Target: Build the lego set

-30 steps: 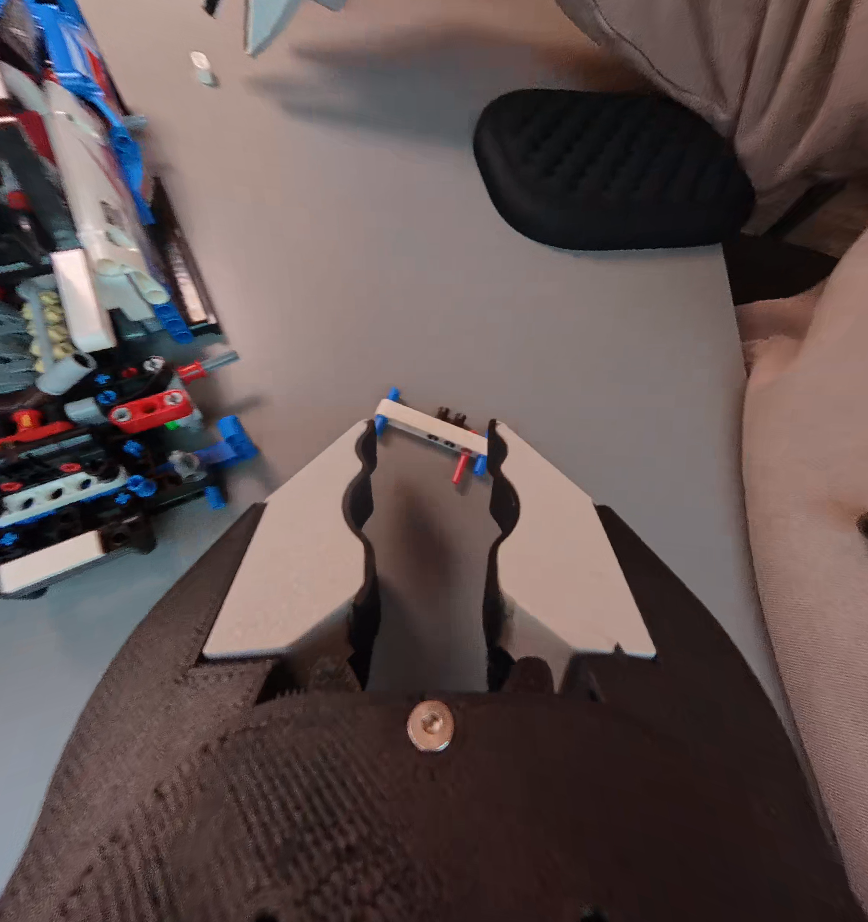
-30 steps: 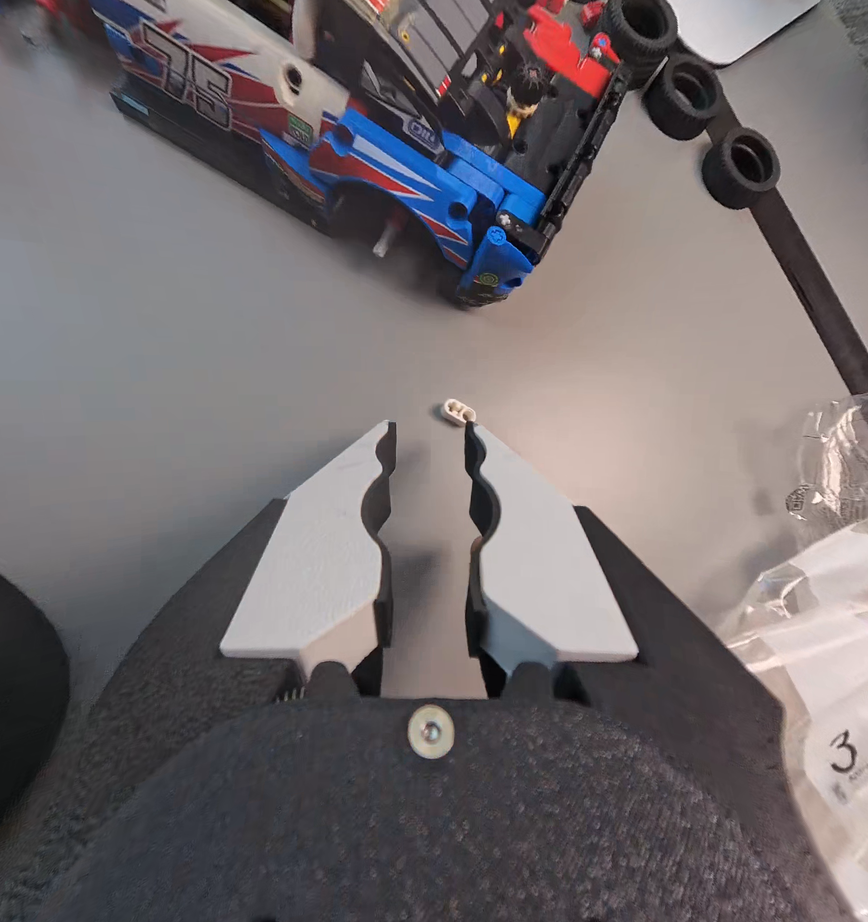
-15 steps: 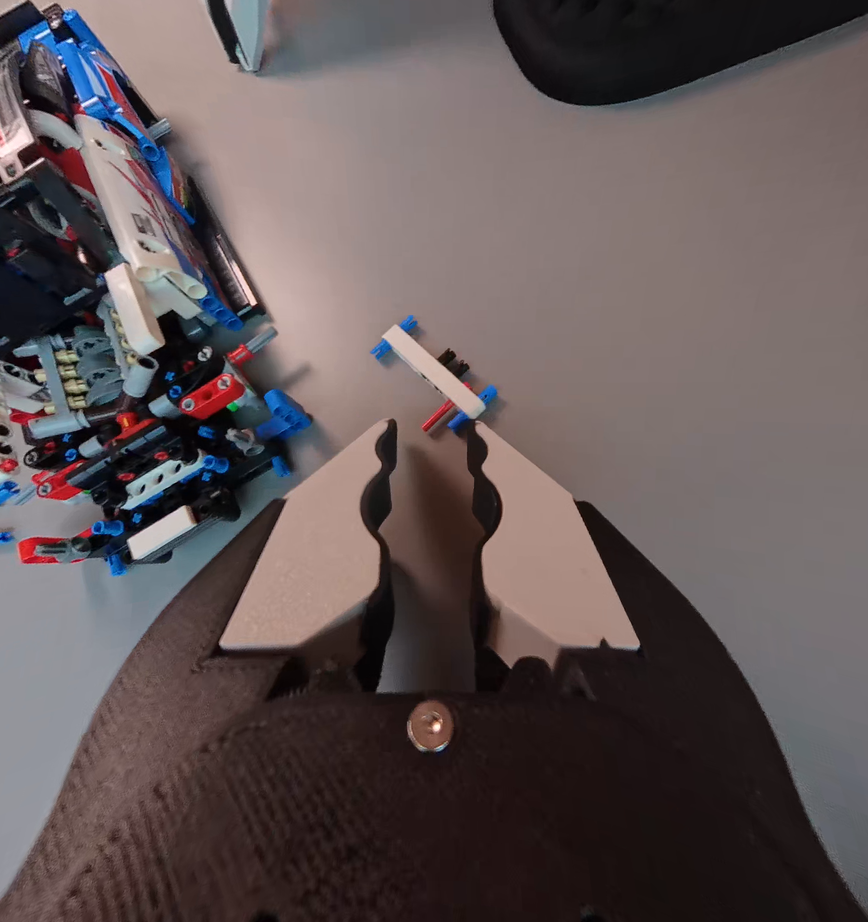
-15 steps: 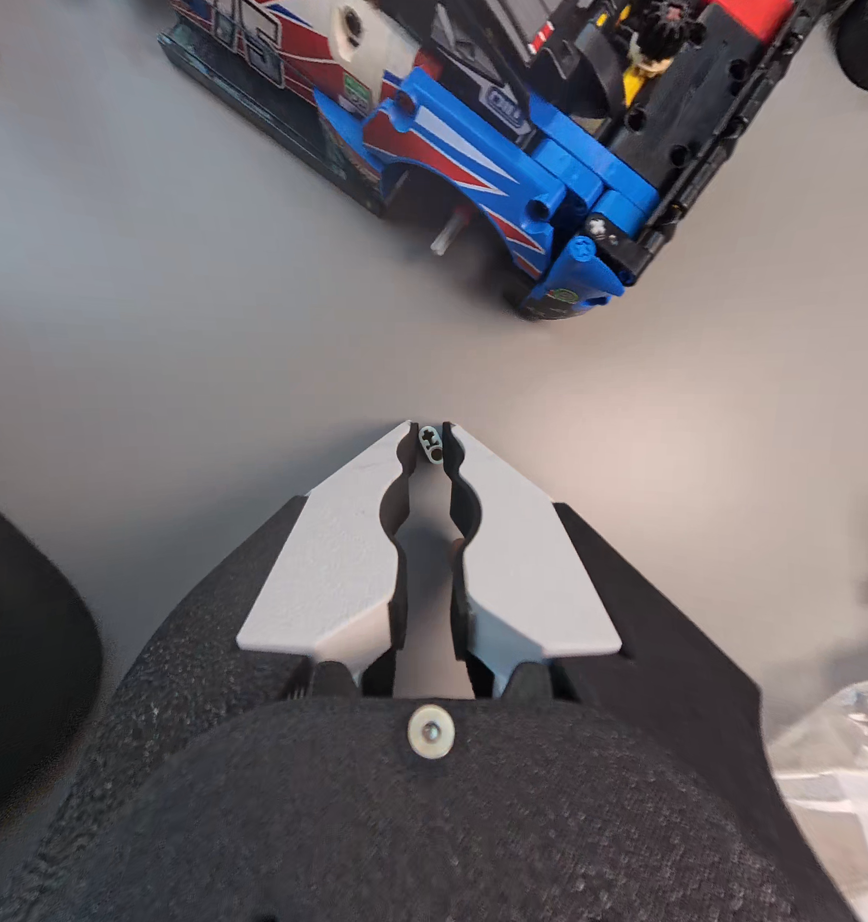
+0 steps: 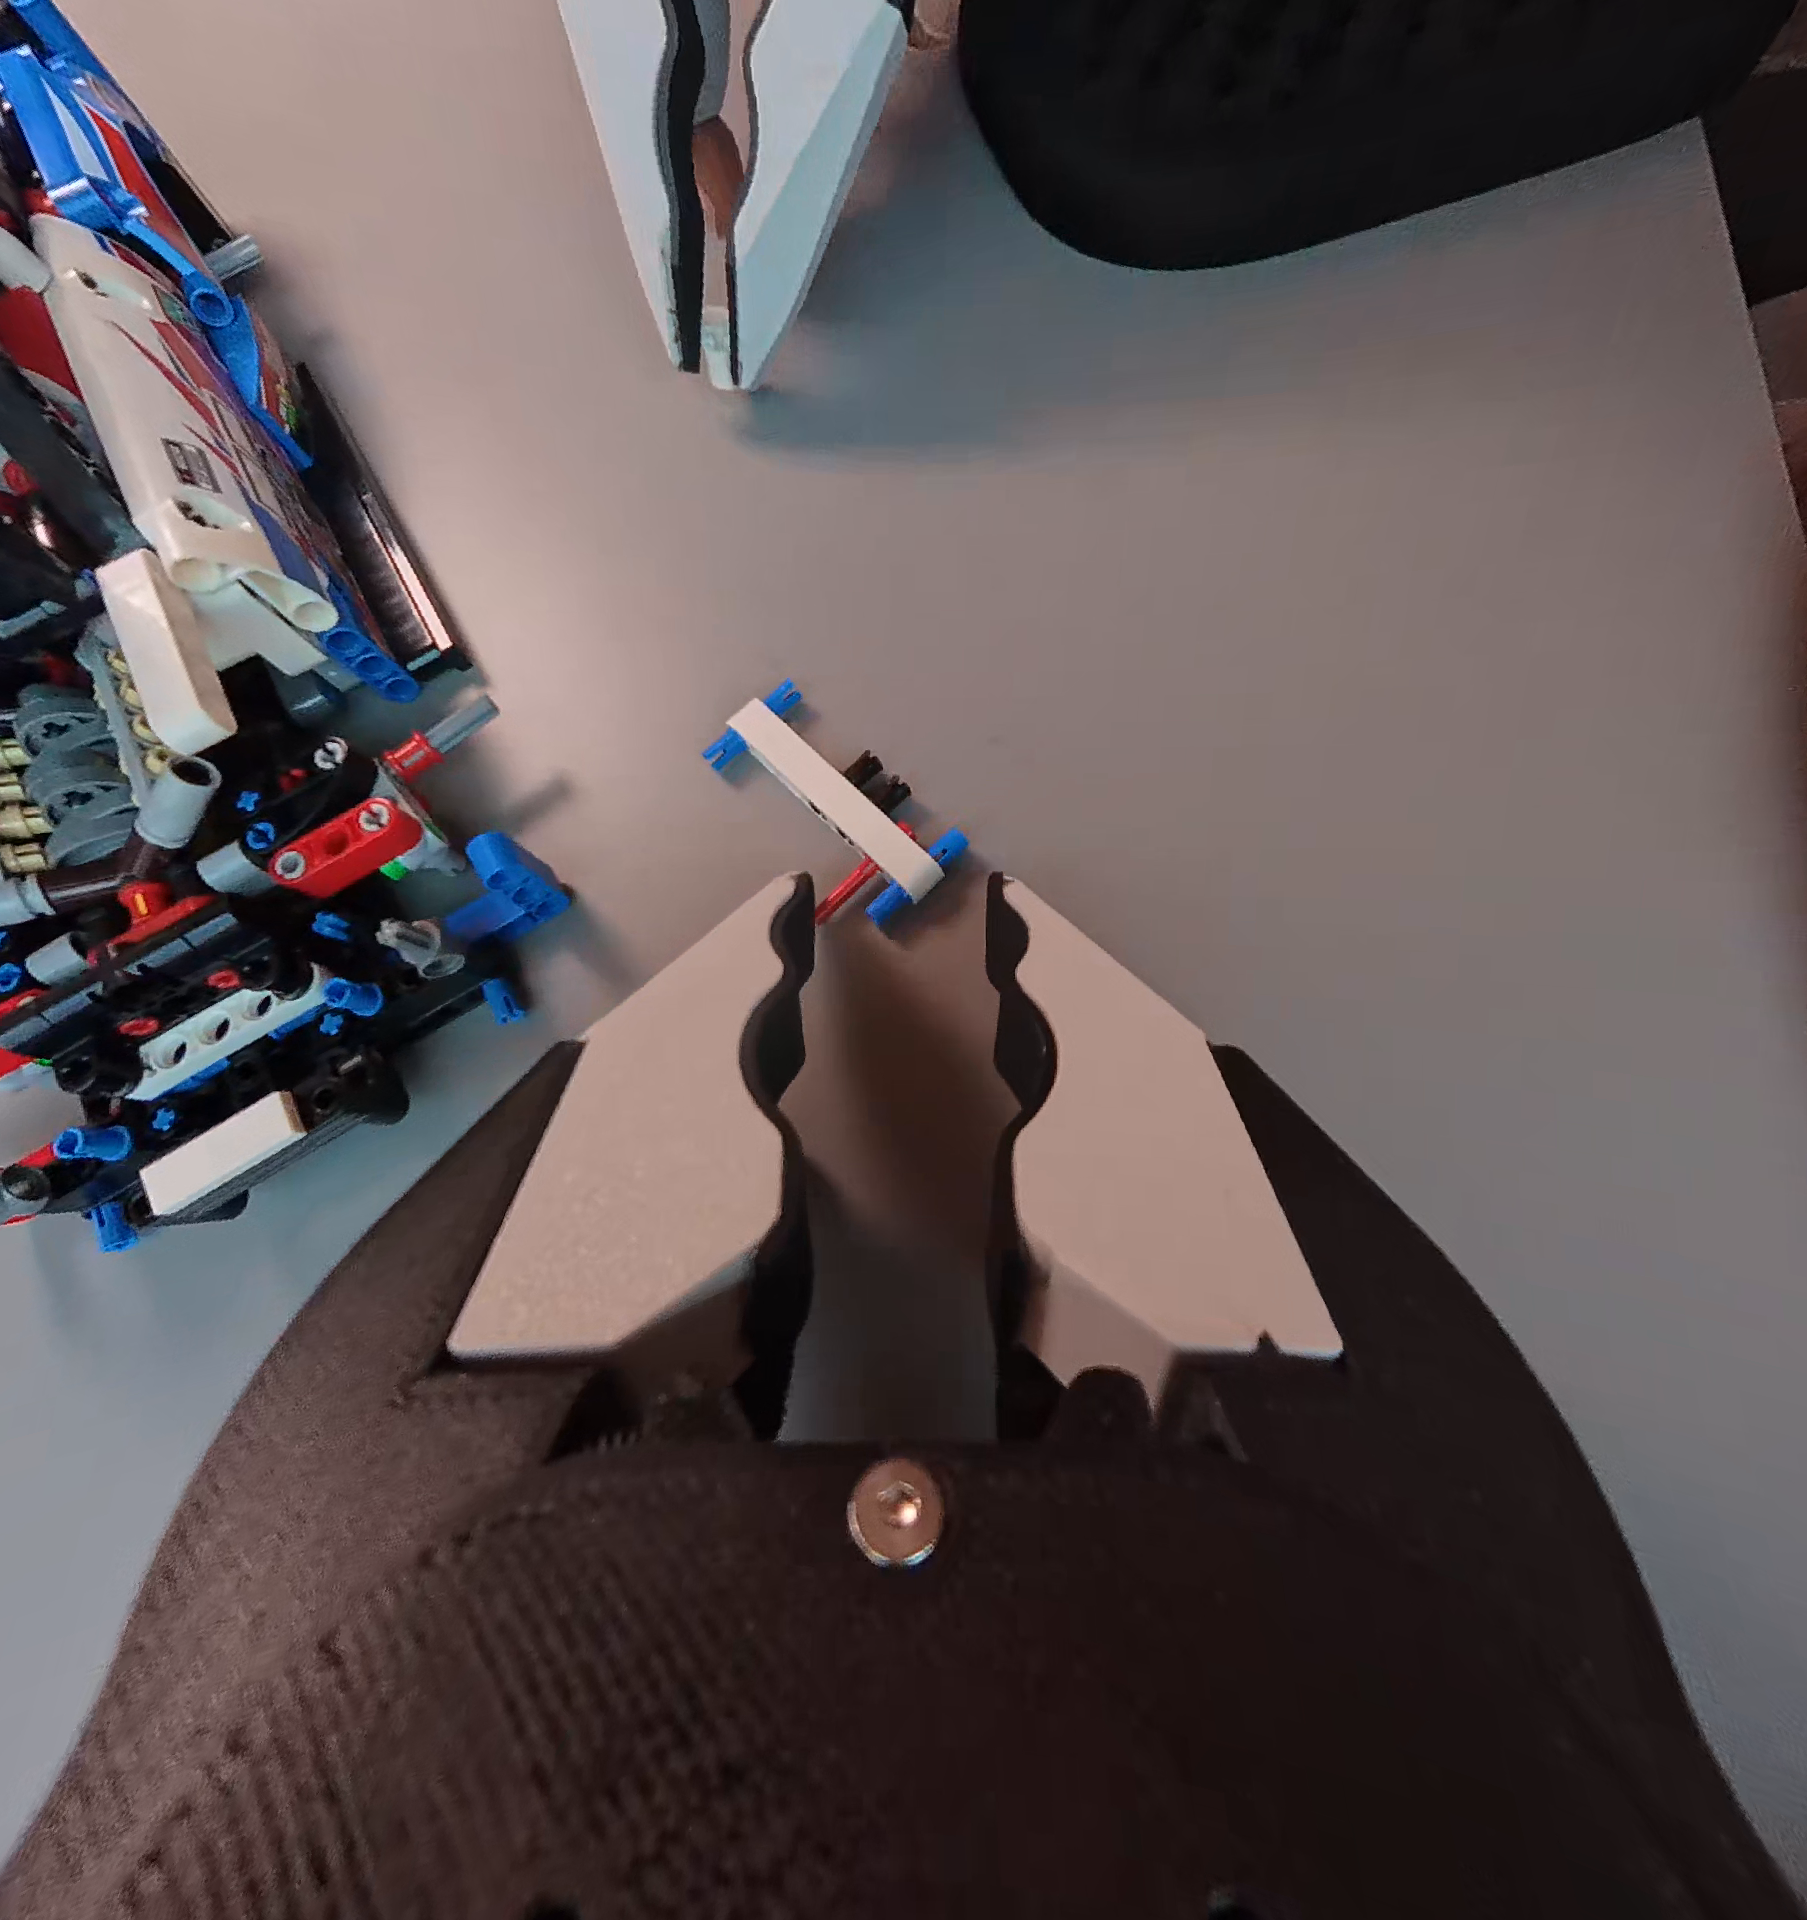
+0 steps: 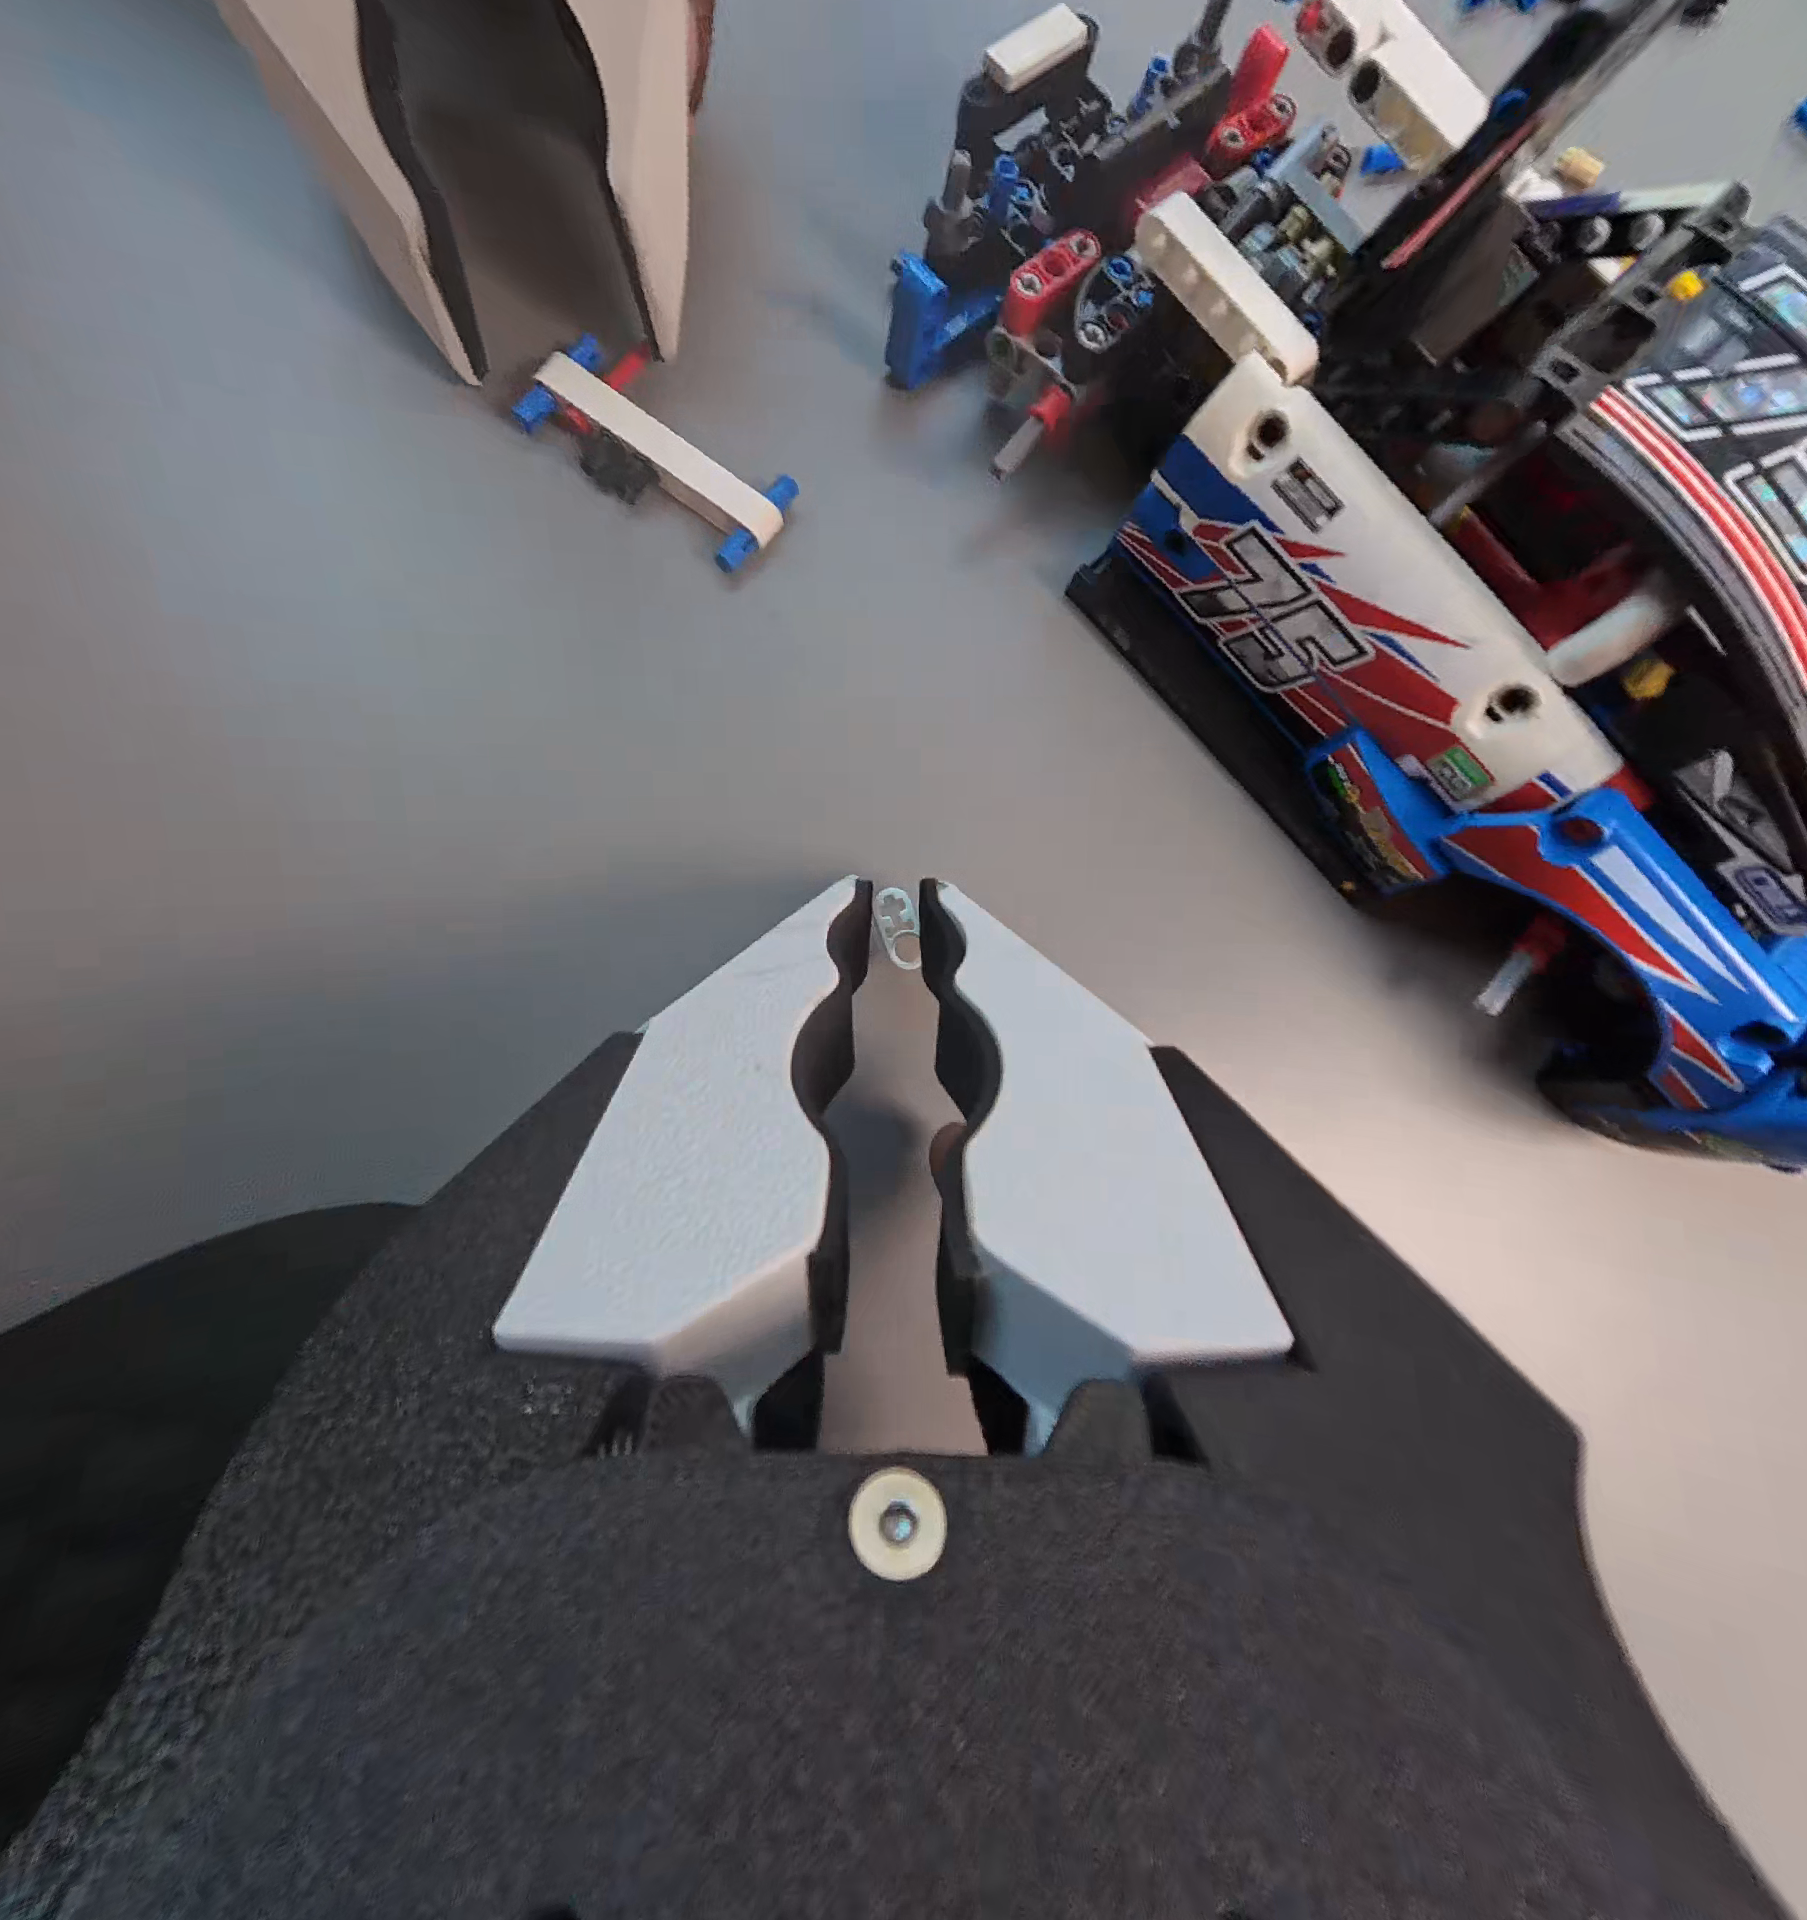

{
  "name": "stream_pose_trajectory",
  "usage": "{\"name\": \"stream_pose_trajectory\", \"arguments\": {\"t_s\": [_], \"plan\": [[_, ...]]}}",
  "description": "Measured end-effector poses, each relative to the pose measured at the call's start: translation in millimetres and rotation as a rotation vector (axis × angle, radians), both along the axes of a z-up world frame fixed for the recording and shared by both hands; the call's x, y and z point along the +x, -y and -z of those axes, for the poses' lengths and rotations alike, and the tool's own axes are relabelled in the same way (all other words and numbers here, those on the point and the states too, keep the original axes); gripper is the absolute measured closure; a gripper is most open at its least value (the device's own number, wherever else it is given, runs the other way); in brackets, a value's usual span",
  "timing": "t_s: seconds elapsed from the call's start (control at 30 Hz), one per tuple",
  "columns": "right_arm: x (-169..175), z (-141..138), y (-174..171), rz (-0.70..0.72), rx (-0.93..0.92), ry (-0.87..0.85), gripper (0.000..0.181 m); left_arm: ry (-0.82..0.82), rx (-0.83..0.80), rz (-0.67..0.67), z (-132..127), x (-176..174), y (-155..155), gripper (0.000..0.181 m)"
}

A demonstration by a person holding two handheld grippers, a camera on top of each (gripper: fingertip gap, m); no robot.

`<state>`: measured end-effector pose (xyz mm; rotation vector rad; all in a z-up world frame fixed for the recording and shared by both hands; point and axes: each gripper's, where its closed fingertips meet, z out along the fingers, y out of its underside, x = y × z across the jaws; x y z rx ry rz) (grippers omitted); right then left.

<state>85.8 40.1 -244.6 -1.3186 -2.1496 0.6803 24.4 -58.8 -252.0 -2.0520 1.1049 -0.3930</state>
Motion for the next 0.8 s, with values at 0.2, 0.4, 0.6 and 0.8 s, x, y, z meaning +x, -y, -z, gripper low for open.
{"name": "stream_pose_trajectory", "arguments": {"t_s": [0.2,0.4,0.6,0.8], "plan": [[-13,-3,26,-0.07,-0.012,-0.012,0.174,-0.012,0.014,-0.001,0,0,0,0.157],[-20,0,42,-0.11,-0.025,-0.007,0.174,-0.024,0.017,0.008,0,-1,2,0.163],[-21,1,48,-0.126,-0.032,0.002,0.171,-0.006,-0.004,0.039,-1,3,8,0.164],[-26,-9,50,-0.122,-0.047,-0.044,0.17,-0.005,0.006,0.028,-2,0,6,0.163]]}}
